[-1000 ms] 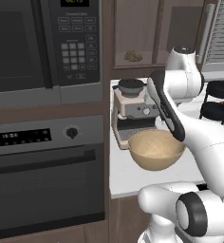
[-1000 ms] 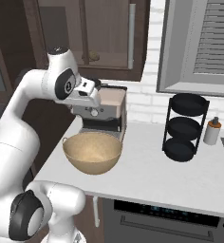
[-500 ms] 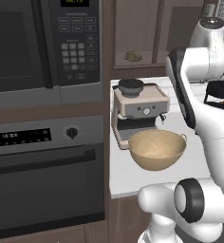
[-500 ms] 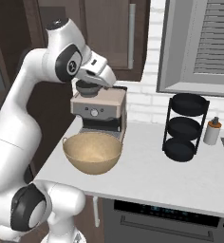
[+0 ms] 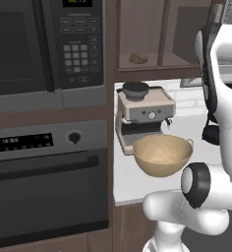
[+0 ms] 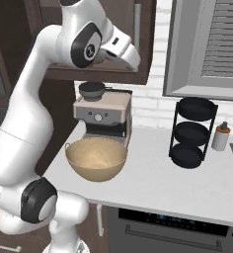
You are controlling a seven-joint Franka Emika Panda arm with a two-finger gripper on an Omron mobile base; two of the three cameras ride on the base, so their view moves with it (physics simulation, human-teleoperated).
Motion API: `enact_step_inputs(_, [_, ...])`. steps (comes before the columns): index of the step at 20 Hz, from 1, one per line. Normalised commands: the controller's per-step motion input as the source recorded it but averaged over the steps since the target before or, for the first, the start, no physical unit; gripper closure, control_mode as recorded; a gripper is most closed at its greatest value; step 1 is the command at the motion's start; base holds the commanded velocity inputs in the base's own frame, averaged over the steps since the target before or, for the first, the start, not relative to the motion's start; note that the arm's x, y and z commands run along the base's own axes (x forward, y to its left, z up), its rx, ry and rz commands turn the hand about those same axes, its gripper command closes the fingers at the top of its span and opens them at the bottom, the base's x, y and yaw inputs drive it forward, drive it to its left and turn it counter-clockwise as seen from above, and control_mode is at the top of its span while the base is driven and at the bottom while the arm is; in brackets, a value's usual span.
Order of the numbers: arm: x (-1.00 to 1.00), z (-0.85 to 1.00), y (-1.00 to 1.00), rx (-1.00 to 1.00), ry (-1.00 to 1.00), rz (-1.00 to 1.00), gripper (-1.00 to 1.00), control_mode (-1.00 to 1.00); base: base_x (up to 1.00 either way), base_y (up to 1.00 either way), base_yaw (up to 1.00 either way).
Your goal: Open the cabinet, pick up the bread from the cabinet and place it in the basket. Then move the basket to the dining counter.
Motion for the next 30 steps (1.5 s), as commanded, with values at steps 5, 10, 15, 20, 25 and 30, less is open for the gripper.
enact_step_inputs(5, [0.29, 0.05, -0.15, -0.05, -0.05, 0.18, -1.0, -1.0, 0.0, 0.0, 0.0])
enact_step_inputs(10, [0.31, 0.0, -0.08, 0.0, -0.09, 0.14, -1.0, -1.0, 0.0, 0.0, 0.0])
enact_step_inputs(15, [0.29, 0.0, -0.04, 0.0, -0.09, 0.02, -1.0, -1.0, 0.0, 0.0, 0.0])
enact_step_inputs(20, [0.4, 0.0, -0.02, 0.0, -0.04, 0.0, -1.0, -1.0, 0.0, 0.0, 0.0])
enact_step_inputs(25, [0.44, 0.0, -0.33, 0.01, 0.0, 0.0, -1.0, -1.0, 0.0, 0.0, 0.0])
enact_step_inputs(30, [0.26, 0.0, -0.13, 0.0, -0.01, 0.0, -1.0, -1.0, 0.0, 0.0, 0.0])
